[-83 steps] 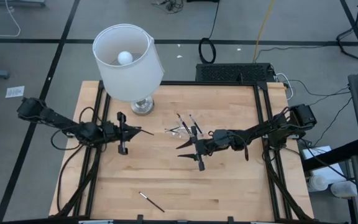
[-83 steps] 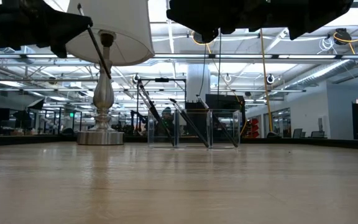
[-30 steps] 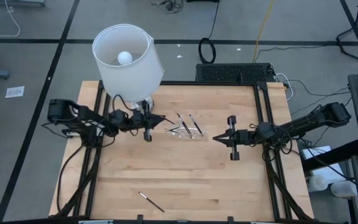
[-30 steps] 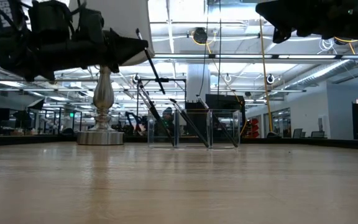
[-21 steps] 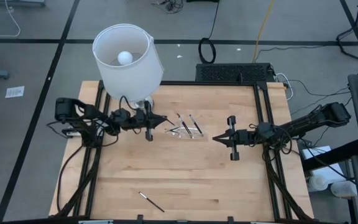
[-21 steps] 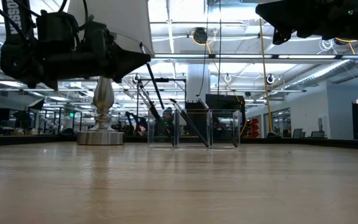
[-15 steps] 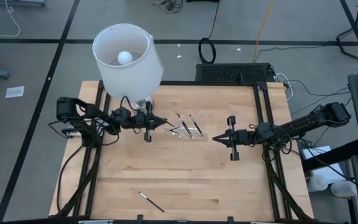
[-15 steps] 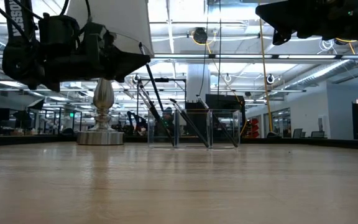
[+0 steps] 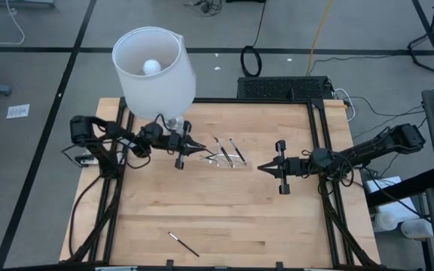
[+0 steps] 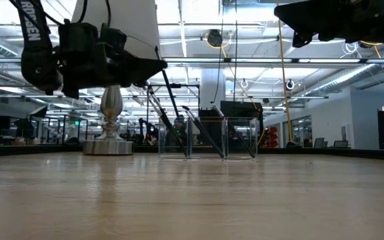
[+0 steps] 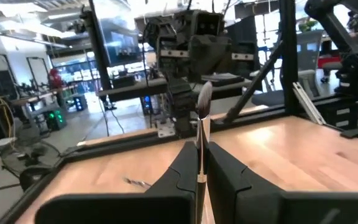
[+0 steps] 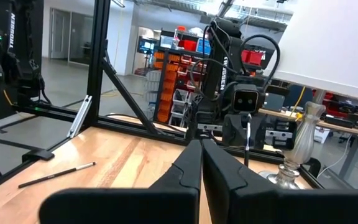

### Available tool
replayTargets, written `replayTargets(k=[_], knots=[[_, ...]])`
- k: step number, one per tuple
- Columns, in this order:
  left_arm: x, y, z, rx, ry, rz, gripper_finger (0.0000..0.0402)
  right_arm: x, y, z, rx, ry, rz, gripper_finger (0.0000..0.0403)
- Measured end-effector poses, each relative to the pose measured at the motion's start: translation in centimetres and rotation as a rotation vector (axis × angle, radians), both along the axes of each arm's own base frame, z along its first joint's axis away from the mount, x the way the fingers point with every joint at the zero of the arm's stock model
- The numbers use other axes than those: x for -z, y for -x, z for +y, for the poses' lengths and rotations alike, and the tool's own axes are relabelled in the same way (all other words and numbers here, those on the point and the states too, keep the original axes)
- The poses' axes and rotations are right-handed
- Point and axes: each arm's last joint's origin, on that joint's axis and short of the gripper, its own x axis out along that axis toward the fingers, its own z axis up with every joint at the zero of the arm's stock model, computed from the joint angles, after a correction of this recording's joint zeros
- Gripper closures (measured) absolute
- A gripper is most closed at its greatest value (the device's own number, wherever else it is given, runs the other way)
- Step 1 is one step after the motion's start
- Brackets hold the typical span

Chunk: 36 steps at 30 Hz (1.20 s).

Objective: Sort items
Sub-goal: Put the eyeshadow brush into the transparent organizer

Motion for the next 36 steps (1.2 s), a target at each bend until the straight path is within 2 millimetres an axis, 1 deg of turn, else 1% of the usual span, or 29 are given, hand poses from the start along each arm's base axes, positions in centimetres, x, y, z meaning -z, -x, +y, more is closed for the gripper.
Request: replayTargets(k=[4, 9, 12, 15, 18, 22, 27, 31, 36], knots=[[0.0, -0.2, -0.6, -0.019, 0.007, -0.025, 0.0388, 0.1, 0.0, 0.0, 0.0, 0.002, 0.006, 0.0403], [0.0, -0.8, -1.8, -0.195, 0.066, -0.026, 0.0388, 0.1, 0.0, 0.0, 0.0, 0.002, 0.006, 0.0403], [0.3, -1.0, -2.5, -0.312, 0.061, 0.0, 0.0388, 0.1, 0.0, 0.0, 0.0, 0.002, 0.006, 0.0403], [0.3, -1.1, -2.7, -0.373, 0.055, -0.005, 0.0388, 0.1, 0.0, 0.0, 0.0, 0.002, 0.01, 0.0403], [0.4, -1.0, -2.4, -0.389, 0.056, 0.001, 0.0388, 0.1, 0.0, 0.0, 0.0, 0.003, 0.014, 0.0403], [1.2, -1.0, -2.1, -0.401, 0.071, 0.03, 0.0388, 0.1, 0.0, 0.0, 0.0, 0.003, 0.014, 0.0403], [2.0, -1.2, -2.0, -0.397, 0.087, -0.002, 0.0388, 0.1, 0.0, 0.0, 0.0, 0.003, 0.012, 0.0403], [2.1, -1.2, -2.0, -0.397, 0.102, -0.002, 0.0388, 0.1, 0.0, 0.0, 0.0, 0.002, 0.011, 0.0403], [2.1, -1.4, -2.7, -0.445, 0.126, -0.007, 0.0388, 0.1, 0.0, 0.0, 0.0, 0.001, 0.006, 0.0403]])
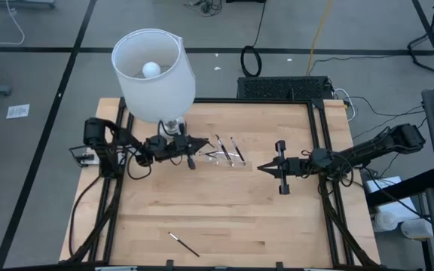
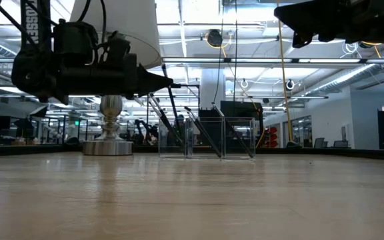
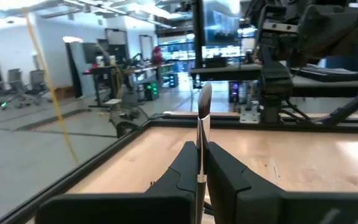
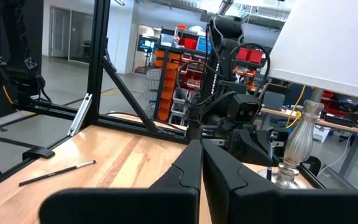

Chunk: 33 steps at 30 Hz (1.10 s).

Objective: Sort items
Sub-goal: Put the eyeshadow brush into the transparent organizer

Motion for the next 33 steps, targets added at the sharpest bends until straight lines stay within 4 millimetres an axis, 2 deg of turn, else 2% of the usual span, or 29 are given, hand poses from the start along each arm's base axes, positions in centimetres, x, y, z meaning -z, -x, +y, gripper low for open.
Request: replayTargets(k=[11, 17, 27, 33], knots=[[-0.1, -0.4, -3.9, -0.202, 0.109, -0.028, 0.0388, -0.1, 0.0, 0.0, 0.0, -0.001, -0.005, 0.0403], [-0.3, -1.8, -4.5, -0.244, 0.12, 0.006, 0.0388, -0.2, 0.0, 0.0, 0.0, -0.005, -0.021, 0.0403], [1.9, -3.8, -5.1, -0.275, 0.137, 0.046, 0.0388, -0.3, 0.0, 0.0, -0.003, -0.006, -0.03, 0.0403], [1.4, -4.4, -6.2, -0.304, 0.076, 0.046, 0.0388, -0.2, 0.0, 0.0, -0.003, -0.004, -0.023, 0.0403]])
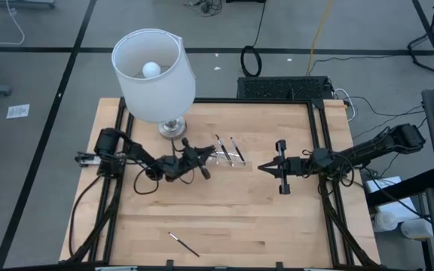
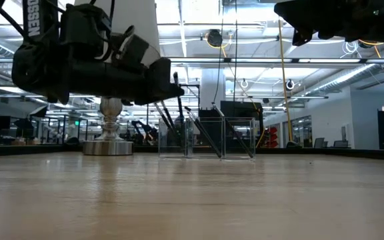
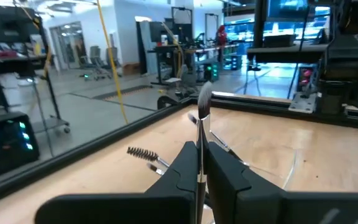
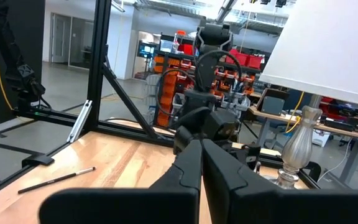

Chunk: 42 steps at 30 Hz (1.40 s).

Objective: Sort items
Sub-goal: Put the eyeshadow brush into the transparent organizer

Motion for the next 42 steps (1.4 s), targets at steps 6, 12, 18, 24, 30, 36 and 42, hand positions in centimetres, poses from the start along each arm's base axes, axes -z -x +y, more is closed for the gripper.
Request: replayTargets(k=[6, 12, 18, 24, 30, 36, 42], knots=[[-0.4, -1.1, -2.0, -0.107, -0.075, 0.088, 0.0388, 0.0, 0.0, 0.0, 0.0, 0.0, 0.0, 0.0403], [-1.2, -2.7, -3.4, -0.157, -0.134, 0.169, 0.0388, 0.0, 0.0, 0.1, -0.016, 0.002, -0.001, 0.0403], [-1.0, -2.7, -3.0, -0.179, -0.067, 0.136, 0.0388, 0.0, 0.0, 0.2, -0.055, 0.004, -0.002, 0.0403], [-0.1, -1.8, -2.3, -0.19, 0.001, 0.113, 0.0389, 0.0, 0.0, 0.2, -0.059, -0.023, 0.002, 0.0403], [0.1, -1.6, -2.2, -0.169, 0.008, 0.114, 0.0389, -0.1, 0.0, 0.2, -0.06, -0.026, -0.005, 0.0403], [0.3, -1.8, -1.6, -0.126, 0.033, 0.122, 0.0378, -0.1, 0.0, 0.2, -0.059, -0.025, -0.006, 0.0403], [0.8, -1.7, -1.6, -0.107, 0.039, 0.156, 0.0332, -0.1, 0.0, 0.2, -0.059, -0.024, -0.006, 0.0403]])
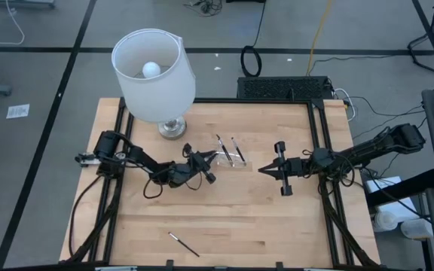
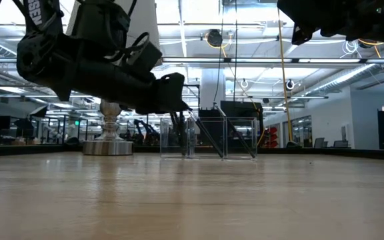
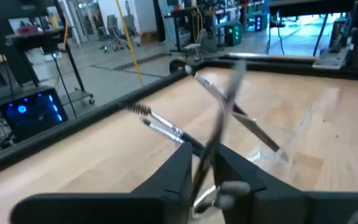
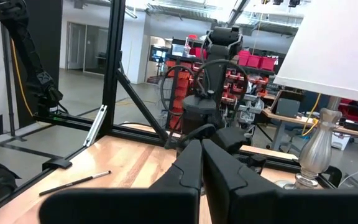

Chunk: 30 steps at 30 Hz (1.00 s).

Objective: Sort items
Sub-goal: Put the eyeshadow brush into the transparent organizer

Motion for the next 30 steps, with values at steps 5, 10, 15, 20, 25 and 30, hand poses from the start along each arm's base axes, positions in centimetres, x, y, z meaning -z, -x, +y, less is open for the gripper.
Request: replayTargets(k=[5, 10, 15, 20, 25, 30], knots=[[-1.3, 0.2, -0.9, -0.006, -0.084, -0.01, 0.0298, 0.0, 0.0, 0.0, 0.0, 0.0, 0.0, 0.0403], [-5.0, 1.2, -2.8, -0.042, -0.215, -0.006, 0.0276, 0.0, 0.0, 0.0, -0.001, -0.006, 0.001, 0.0403], [-9.7, 3.6, -5.0, -0.102, -0.323, 0.016, 0.0267, 0.0, 0.0, 0.0, -0.003, -0.02, 0.003, 0.0403], [-14.1, 7.6, -8.0, -0.106, -0.394, 0.076, 0.0266, 0.0, 0.0, 0.0, -0.003, -0.02, 0.003, 0.0403], [-16.1, 11.8, -10.9, -0.078, -0.396, 0.171, 0.0266, 0.1, 0.0, 0.0, -0.003, -0.019, 0.012, 0.0403], [-15.1, 15.3, -14.3, 0.084, -0.435, 0.196, 0.0266, 0.2, 0.0, 0.0, -0.004, -0.035, 0.025, 0.0403]])
